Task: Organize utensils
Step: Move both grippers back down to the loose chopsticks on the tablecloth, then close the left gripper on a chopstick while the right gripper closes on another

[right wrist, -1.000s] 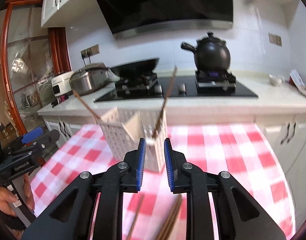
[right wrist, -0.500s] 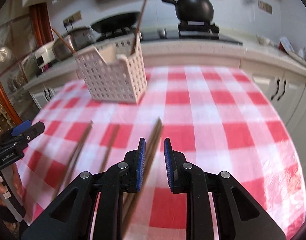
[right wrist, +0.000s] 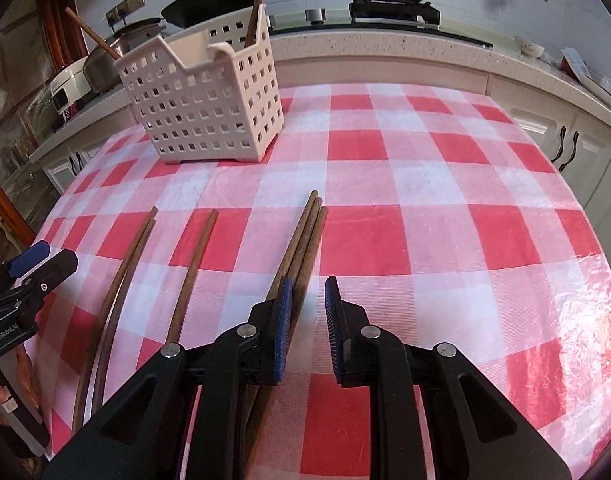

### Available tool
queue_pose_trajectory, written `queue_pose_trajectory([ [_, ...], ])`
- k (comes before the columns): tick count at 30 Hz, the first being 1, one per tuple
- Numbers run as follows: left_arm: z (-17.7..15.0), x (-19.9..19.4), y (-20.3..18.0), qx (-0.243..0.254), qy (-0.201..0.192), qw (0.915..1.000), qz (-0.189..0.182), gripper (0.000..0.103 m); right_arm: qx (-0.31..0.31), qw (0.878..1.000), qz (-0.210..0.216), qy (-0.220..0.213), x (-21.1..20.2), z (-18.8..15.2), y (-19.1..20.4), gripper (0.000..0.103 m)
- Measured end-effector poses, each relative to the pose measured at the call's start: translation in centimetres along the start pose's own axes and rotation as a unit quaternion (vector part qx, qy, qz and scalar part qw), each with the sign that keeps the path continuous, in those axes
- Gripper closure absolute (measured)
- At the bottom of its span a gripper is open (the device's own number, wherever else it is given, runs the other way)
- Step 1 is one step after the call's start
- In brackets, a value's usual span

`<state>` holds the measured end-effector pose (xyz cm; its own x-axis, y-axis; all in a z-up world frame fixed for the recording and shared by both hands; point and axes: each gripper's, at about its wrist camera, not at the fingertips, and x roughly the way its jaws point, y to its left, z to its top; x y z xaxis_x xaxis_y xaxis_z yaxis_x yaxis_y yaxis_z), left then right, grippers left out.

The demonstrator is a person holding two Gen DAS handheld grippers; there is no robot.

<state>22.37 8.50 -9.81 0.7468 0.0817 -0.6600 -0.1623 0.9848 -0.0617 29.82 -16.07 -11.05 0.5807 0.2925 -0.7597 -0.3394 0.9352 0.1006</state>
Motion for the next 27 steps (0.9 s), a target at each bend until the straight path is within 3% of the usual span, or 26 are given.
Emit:
queue_pose_trajectory([
  [12, -0.4, 0.1, -1.0, 0.014, 0.012, 0.9998, -0.002, 0.012, -0.025, 0.999, -0.036, 0.016, 1.1, 0.6, 1.3, 0.089],
  [19, -0.5, 1.1, -2.4, 0.028, 0.034, 0.999, -0.001, 0.025, -0.016, 1.0, -0.02, 0.013, 1.2, 0.7, 0.5, 0.093],
  [25, -0.3, 2.3, -3.5, 0.039, 0.056, 0.9977, 0.007, 0.05, -0.012, 1.0, -0.003, 0.012, 1.0, 0.7, 0.1, 0.093],
  [27, -0.5, 2.6, -3.8, 0.041, 0.064, 0.9971, 0.0, 0.053, -0.011, 1.0, 0.004, 0.013, 1.0, 0.8, -0.1, 0.093],
])
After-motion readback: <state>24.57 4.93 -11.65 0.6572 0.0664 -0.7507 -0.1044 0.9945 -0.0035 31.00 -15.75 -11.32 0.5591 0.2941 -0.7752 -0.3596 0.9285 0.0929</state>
